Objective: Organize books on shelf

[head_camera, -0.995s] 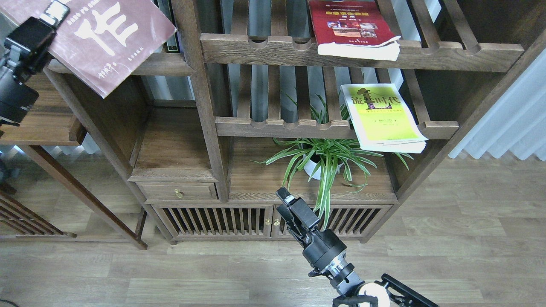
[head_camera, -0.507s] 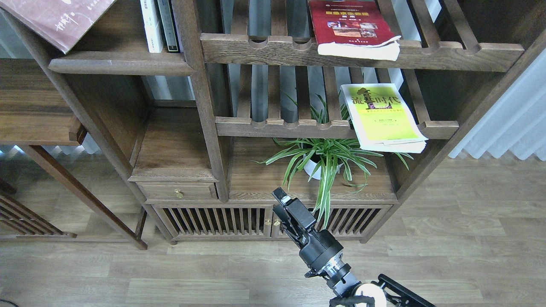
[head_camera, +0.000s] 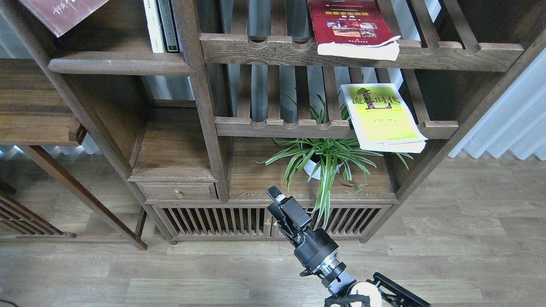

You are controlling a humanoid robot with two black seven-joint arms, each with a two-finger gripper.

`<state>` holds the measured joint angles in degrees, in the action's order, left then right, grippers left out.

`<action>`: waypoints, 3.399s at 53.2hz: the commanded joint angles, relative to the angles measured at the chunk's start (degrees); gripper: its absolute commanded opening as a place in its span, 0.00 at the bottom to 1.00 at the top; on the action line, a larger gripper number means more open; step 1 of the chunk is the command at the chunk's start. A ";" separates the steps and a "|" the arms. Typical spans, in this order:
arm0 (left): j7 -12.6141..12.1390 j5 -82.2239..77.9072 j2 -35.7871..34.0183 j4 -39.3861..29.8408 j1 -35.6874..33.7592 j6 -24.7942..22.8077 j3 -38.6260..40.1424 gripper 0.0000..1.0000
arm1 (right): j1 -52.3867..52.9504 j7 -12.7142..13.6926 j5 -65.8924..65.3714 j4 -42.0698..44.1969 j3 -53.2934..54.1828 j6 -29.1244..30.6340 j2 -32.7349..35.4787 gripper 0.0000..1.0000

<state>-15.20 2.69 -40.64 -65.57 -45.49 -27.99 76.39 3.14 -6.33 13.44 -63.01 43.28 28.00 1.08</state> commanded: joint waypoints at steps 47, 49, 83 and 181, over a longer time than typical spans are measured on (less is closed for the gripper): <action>12.64 -35.03 12.42 8.35 -11.29 18.93 -3.26 0.01 | -0.59 0.00 -0.25 -0.09 -2.15 0.00 -1.08 0.96; 13.26 -35.47 12.51 8.36 -11.46 20.16 -3.97 0.01 | -0.59 0.00 -0.25 -0.09 -2.15 0.00 -1.08 0.96; 22.93 -37.58 19.54 13.97 -13.66 31.42 -15.66 0.02 | -0.59 0.00 0.10 -0.09 -2.06 0.00 -1.08 0.98; 27.94 -37.23 25.52 22.51 -17.53 30.45 -19.88 0.35 | -0.77 -0.44 0.45 0.35 -1.53 0.00 -1.08 0.98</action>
<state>12.50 -34.56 -15.38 -42.89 -62.35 2.49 55.44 2.37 -6.79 13.89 -62.80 41.75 28.00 0.00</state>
